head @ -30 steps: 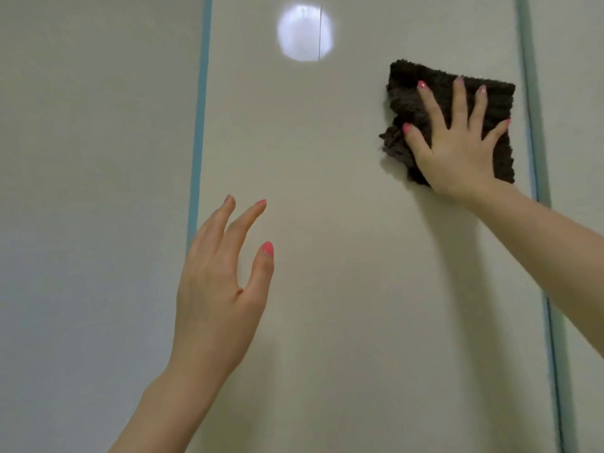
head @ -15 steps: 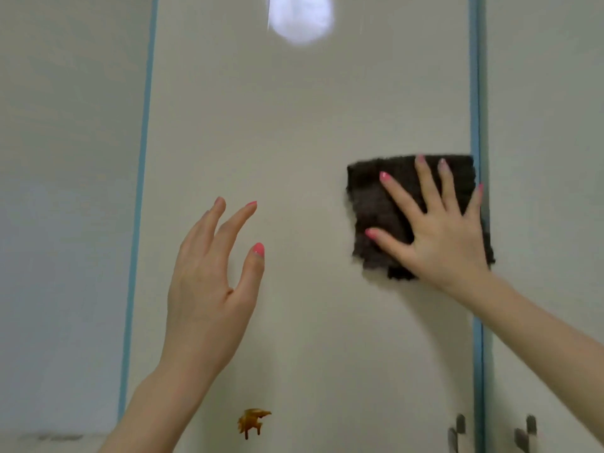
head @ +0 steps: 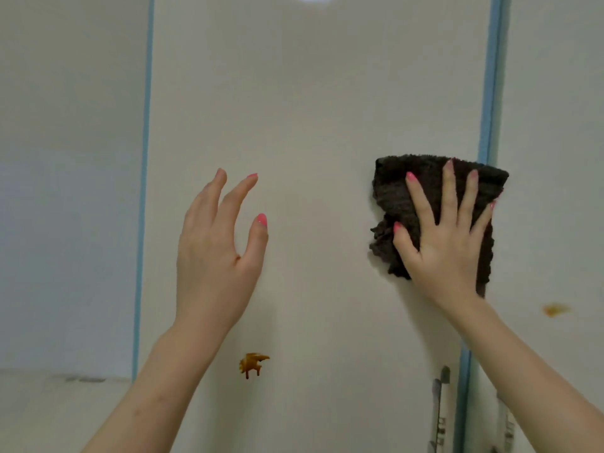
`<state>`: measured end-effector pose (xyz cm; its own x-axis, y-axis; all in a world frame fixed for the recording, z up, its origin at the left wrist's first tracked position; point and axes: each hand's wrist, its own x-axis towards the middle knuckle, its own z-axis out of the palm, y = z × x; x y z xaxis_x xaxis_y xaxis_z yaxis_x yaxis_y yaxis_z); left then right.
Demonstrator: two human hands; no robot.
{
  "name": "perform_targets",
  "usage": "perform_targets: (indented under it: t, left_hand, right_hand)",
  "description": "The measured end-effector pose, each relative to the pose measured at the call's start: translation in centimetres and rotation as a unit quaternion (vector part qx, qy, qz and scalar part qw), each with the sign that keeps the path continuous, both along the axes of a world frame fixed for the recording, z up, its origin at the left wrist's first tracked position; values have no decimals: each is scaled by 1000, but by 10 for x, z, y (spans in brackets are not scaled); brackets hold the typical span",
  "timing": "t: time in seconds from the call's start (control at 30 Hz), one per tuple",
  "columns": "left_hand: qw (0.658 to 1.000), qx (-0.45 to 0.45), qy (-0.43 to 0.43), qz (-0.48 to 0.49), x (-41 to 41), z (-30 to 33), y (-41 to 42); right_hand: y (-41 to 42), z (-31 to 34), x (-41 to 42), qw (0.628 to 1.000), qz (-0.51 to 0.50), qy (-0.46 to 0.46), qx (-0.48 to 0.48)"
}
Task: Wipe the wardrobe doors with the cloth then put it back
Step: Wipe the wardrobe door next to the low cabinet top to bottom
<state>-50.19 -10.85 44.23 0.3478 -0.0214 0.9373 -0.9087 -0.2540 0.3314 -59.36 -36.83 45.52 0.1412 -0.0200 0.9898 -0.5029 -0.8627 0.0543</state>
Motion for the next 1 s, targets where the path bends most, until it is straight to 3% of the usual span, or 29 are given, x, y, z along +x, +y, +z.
perform_targets:
  t: [0.1,0.17,0.5,0.6,0.8,0.9,1.0]
  left_hand:
    - [1000,-6,13,2,1,-8,-5]
    - [1000,-9,17,-4,1,-14,-6]
    - [1000,10,9,-11,3,-31,-12]
    - [1000,-3,23,-15,3,-40,-8]
    - [999,-30,35,-24,9,-52,5]
    - [999,-18,28,-31,13,-53,17]
    - [999,-14,26,-29,23,-48,32]
  right_hand:
    - [10,-64,1,999,-16,27,26]
    - [14,-73,3,998,-26,40,46]
    - [60,69,47,997,-28,-19,68]
    - [76,36,61,999,-21,-20,38]
    - [103,-104,76,997,-4,70,-42]
    - [111,-98,83,997,-1,70,-33]
    - [125,-50,98,997,3,67,-47]
